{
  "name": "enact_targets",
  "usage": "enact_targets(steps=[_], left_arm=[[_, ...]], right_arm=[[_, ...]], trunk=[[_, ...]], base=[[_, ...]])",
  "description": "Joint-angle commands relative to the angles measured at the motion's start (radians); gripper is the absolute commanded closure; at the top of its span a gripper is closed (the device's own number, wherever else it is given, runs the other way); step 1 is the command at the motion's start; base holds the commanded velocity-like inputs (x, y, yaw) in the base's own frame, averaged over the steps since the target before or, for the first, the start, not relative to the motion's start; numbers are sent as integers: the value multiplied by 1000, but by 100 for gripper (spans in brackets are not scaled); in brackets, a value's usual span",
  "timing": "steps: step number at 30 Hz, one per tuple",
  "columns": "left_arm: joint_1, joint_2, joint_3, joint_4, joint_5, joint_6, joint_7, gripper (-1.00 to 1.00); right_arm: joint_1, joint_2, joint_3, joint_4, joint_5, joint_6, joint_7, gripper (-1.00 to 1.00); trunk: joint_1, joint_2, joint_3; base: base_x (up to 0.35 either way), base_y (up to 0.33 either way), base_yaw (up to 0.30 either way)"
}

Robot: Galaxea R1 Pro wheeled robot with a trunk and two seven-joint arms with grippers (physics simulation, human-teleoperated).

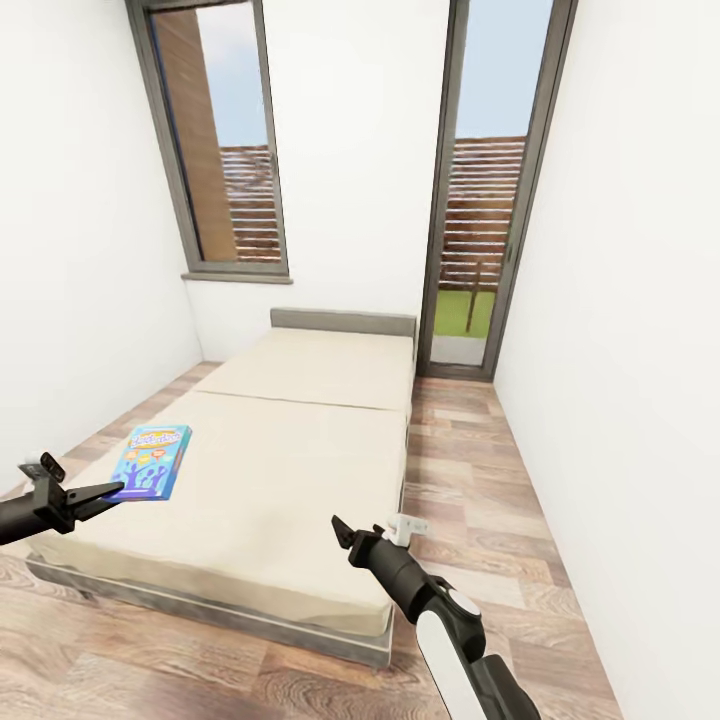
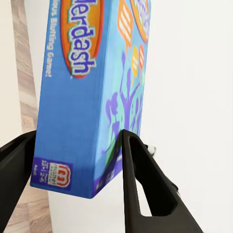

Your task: Put all the toys in the child's room - the three board games (two on the bed and one on the table), the two jigsaw puzzles on the table, and the tennis ball on the table - inside the toy box on the table in the child's room.

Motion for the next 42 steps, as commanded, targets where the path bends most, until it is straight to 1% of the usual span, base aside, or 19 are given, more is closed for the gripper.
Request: enact_targets(steps=[1,6,19,29,32,34,35,36,37,38,39,42], left_arm=[[-1,1,-3,0,0,10,-5,100],[-1,0,-4,0,1,10,-5,100],[-1,0,-4,0,0,10,-5,100],[-1,0,-3,0,-1,9,-5,100],[-1,1,-2,0,-1,9,-5,100],[-1,1,-2,0,-1,9,-5,100],[-1,1,-2,0,-1,9,-5,100],[-1,1,-2,0,-1,9,-5,100],[-1,1,-2,0,-1,9,-5,100],[-1,1,-2,0,-1,9,-5,100],[-1,1,-2,0,-1,9,-5,100],[-1,1,-2,0,-1,9,-5,100]], right_arm=[[0,0,-1,-1,-4,5,1,-100],[0,0,-1,-3,-4,6,1,-100],[0,0,-1,-2,-5,5,2,-100],[0,0,3,-3,-2,1,1,-100],[-1,0,25,-11,0,5,0,-100],[-5,0,32,-15,2,19,-7,-100],[-11,0,34,-21,3,50,-24,-100],[-26,0,34,-38,3,133,-77,-100],[-34,0,31,-57,0,197,-131,-100],[-37,0,30,-67,-2,224,-157,-100],[-41,0,27,-92,-5,265,-212,-100],[-46,0,22,-139,-13,321,-299,-100]], trunk=[[-4,7,2],[-23,42,20],[-73,133,64],[-111,203,95],[-123,224,105],[-130,238,111],[-134,245,114],[-138,252,117],[-142,259,120],[-146,266,123],[-150,273,127],[-161,294,136]], base=[[0,0,56],[0,0,191],[0,0,264],[0,0,43],[0,0,2],[0,0,1],[0,0,0],[0,0,0],[0,0,0],[0,0,0],[0,0,0],[0,0,0]])
